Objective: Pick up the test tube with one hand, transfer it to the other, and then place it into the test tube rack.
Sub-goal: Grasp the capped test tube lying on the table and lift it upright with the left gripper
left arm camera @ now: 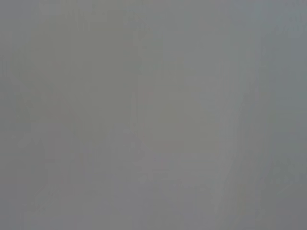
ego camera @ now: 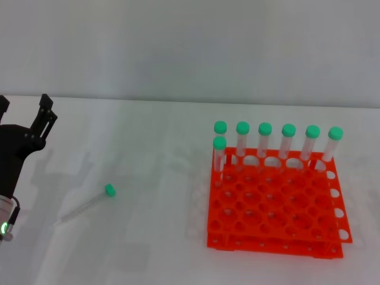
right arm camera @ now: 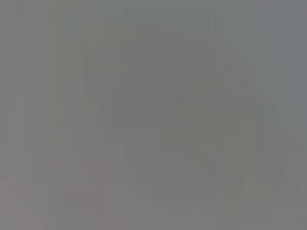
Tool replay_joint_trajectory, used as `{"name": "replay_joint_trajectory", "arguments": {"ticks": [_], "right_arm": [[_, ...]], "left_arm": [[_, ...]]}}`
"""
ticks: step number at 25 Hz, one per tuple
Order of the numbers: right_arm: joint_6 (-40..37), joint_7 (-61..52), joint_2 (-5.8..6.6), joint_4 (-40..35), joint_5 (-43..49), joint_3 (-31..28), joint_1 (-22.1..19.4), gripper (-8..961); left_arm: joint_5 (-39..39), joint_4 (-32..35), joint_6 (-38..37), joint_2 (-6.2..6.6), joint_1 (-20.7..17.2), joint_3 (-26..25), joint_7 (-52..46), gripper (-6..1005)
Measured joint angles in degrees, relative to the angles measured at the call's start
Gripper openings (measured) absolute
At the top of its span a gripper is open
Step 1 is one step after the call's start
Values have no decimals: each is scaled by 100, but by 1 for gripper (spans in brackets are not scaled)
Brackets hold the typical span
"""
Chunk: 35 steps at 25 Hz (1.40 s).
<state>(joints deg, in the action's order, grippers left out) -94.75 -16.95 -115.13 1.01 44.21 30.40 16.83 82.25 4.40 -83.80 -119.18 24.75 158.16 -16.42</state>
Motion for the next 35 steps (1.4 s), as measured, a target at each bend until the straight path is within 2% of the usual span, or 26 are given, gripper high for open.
{"name": "replay_joint_trajectory", "arguments": {"ticks": [13, 18, 21, 22, 23, 24, 27, 30, 35], "right_arm": [[58, 8, 9, 30, -43, -46, -49, 720], [93, 8, 10, 24, -21, -10, -47, 719], [112, 8, 9, 14, -2, -1, -44, 718], [139, 8, 9, 13, -2, 0, -46, 718], [156, 8, 9, 14, -1, 1, -48, 718], [188, 8, 9, 16, 0, 0, -50, 718], [263, 8, 8, 10, -3, -1, -51, 717], [287, 8, 9, -45, -13, -16, -27, 717], [364, 8, 8, -120, -39, -49, 21, 716]], "left_arm": [[-339, -9, -79, 2, -135, 5, -200, 879], [-590, -117, -97, 14, -144, 5, -489, 879], [-851, -399, -131, 31, -126, 6, -1003, 879], [-965, -567, -145, 47, -101, 4, -1260, 879], [-1258, -1042, -223, 53, -8, 6, -1940, 879], [-1258, -1042, -223, 53, -8, 6, -1940, 879], [-1638, -2168, -487, 60, 210, 67, -3290, 879], [-1859, -3378, -649, 55, 406, 381, -4636, 878], [-2970, -4994, -972, 121, 886, 479, -6472, 874]]}}
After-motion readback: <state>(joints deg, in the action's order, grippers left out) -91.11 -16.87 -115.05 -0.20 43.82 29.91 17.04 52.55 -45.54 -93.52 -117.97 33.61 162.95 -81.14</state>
